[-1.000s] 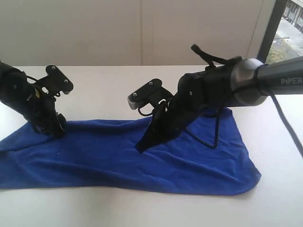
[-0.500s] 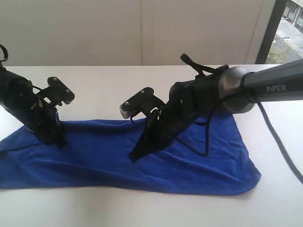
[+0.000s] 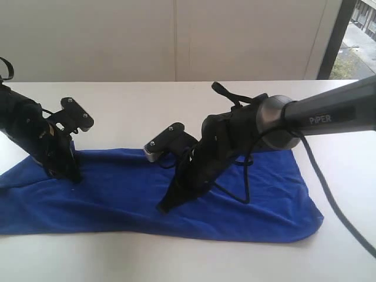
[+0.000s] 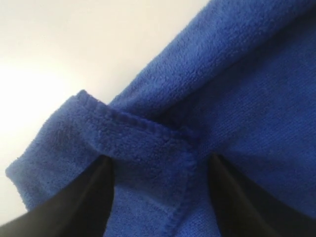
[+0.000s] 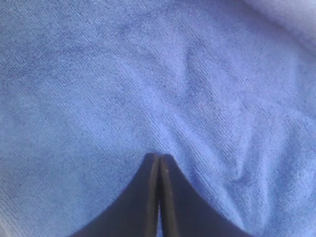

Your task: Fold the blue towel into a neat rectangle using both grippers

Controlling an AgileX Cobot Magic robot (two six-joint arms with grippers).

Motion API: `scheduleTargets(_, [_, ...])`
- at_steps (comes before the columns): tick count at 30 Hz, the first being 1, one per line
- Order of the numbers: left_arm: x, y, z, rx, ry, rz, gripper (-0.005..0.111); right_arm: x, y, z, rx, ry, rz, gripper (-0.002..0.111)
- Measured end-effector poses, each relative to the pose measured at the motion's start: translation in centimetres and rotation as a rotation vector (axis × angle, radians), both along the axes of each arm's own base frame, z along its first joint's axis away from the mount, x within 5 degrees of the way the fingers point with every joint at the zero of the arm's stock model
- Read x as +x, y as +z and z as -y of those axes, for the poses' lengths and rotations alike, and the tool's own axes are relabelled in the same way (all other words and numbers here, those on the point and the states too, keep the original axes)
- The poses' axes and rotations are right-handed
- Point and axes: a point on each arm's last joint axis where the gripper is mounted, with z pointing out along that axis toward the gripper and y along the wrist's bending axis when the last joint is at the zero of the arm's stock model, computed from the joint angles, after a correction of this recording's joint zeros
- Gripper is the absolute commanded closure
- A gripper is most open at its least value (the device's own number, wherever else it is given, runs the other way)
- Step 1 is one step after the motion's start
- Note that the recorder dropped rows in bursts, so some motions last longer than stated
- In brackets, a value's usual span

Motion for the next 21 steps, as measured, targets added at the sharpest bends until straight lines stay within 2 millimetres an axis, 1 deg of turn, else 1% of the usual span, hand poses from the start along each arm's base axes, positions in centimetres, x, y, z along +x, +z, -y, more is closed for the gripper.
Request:
scheduleTargets(11, [0.19,0.11,0.07,-0.002,-0.014,0.025,0.046,0.04,-0.08,-0.03,-0.002,0.001,-0.004,0.108])
scheduleTargets(13, [0.22,0.13,0.05,0.006,-0.023,0.029,0.048,0.01,-0.18,-0.02,-0.005,0.003,-0.01,0.108])
scheduleTargets(15, [0.25,0.14,0.04,0.011,-0.028,0.033,0.051,-0.05,-0.29,-0.01,-0.008,0.005,-0.02,0.108])
scheduleTargets(21, [0.28,0.16,-0.02,0.027,-0.043,0.037,0.07,0.03,-0.43,-0.09,-0.013,0.007,-0.031,0.108])
